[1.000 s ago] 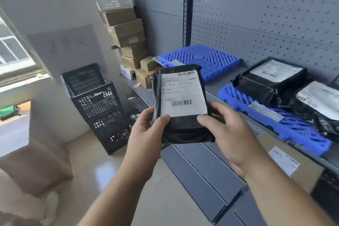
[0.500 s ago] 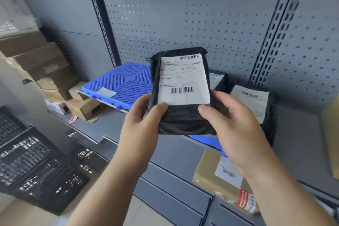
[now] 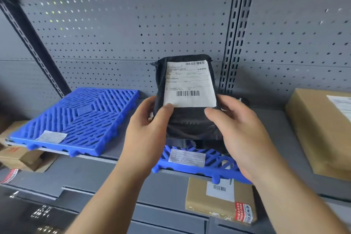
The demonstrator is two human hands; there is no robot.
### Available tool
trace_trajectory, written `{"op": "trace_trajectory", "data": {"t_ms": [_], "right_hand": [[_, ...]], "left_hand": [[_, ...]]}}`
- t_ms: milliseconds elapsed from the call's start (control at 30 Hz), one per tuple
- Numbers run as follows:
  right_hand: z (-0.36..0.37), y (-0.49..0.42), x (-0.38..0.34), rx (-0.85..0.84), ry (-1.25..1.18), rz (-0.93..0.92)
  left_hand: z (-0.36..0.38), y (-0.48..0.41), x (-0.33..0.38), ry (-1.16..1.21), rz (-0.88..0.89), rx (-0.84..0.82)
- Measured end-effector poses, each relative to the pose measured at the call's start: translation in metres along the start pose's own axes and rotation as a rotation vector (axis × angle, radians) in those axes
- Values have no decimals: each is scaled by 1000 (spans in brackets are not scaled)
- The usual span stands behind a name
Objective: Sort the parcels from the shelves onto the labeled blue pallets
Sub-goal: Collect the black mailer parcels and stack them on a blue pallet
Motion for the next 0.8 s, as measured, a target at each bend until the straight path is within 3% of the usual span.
{"op": "trace_trajectory", "data": {"t_ms": [567, 800], "right_hand": [[60, -34, 8, 141, 95, 144], [51, -28, 1, 274, 201, 150]], "left_hand": [[-63, -64, -27, -3, -38, -125], [-74, -70, -28, -74, 9, -74]]}}
Point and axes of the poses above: each hand's wrist, its own y-axis away from the middle knuckle, its own z-axis out of the palm, x = y × z, the point moved 8 cm from there along -y, towards the middle knuckle, and after that the axes turned 15 degrees about -x, right-handed, at the moved point
